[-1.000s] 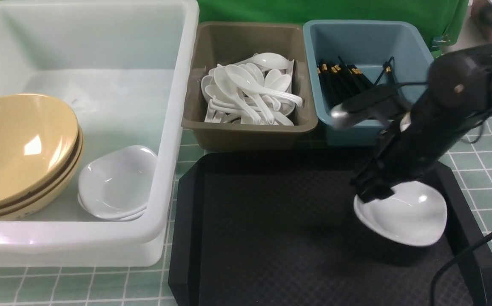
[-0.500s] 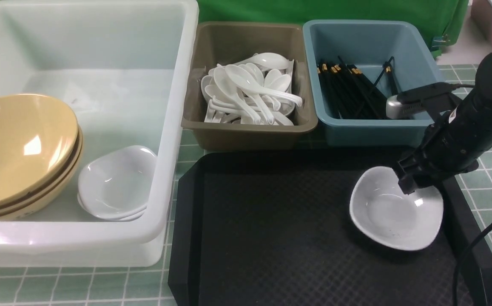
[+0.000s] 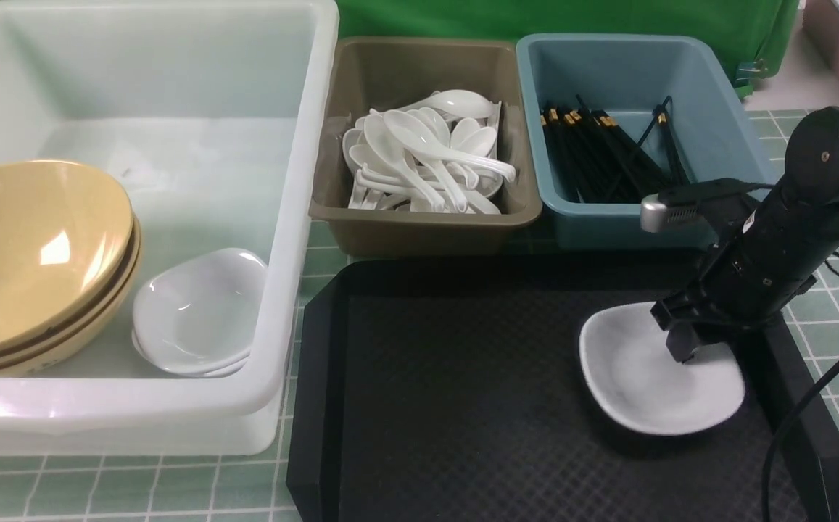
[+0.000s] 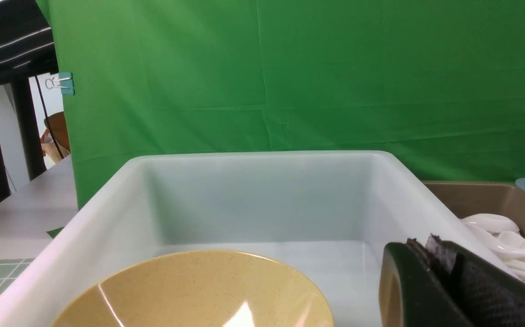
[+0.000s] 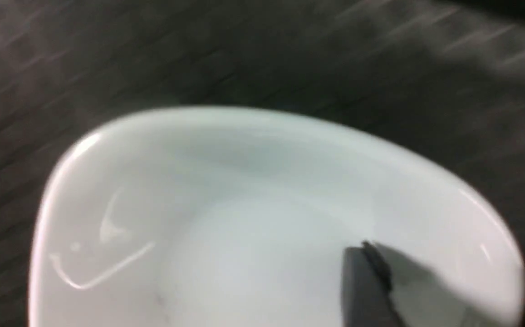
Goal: On blue table put chopsticks spoon bowls plates into blue grey white boxes.
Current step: 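Reach for and grasp the small white dish on the black tray, then place the white bowl into the white bin on top of the stacked bowls with the right gripper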
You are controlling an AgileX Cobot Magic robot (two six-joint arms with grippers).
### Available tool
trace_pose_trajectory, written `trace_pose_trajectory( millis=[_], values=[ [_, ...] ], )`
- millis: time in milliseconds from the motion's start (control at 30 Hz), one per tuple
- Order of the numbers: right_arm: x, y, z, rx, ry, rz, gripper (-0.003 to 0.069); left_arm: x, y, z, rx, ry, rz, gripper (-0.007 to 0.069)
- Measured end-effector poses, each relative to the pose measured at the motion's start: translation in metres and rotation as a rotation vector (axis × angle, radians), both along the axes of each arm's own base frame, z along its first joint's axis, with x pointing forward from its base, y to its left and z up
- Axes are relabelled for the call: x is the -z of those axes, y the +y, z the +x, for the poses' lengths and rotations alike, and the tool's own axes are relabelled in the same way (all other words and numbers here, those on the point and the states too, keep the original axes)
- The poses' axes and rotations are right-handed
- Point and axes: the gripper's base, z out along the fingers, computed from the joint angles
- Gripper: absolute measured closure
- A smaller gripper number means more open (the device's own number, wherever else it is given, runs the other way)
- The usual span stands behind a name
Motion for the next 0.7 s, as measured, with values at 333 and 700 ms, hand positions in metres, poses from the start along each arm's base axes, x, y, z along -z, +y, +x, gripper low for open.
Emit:
trace_pose_trajectory(
  millis=[333,700],
  values=[
    [-0.049,0.030,-0.018,-0.099,-0.041,0.365,0.0585,-0.001,0.000,0.000,-0.005,-0.008,0.000,0.0622],
    [-0.167,0.133,-0.038,-0.351,-0.479,0.561,0.0585,-0.001,0.000,0.000,-0.005,-0.008,-0.003,0.0622]
  ],
)
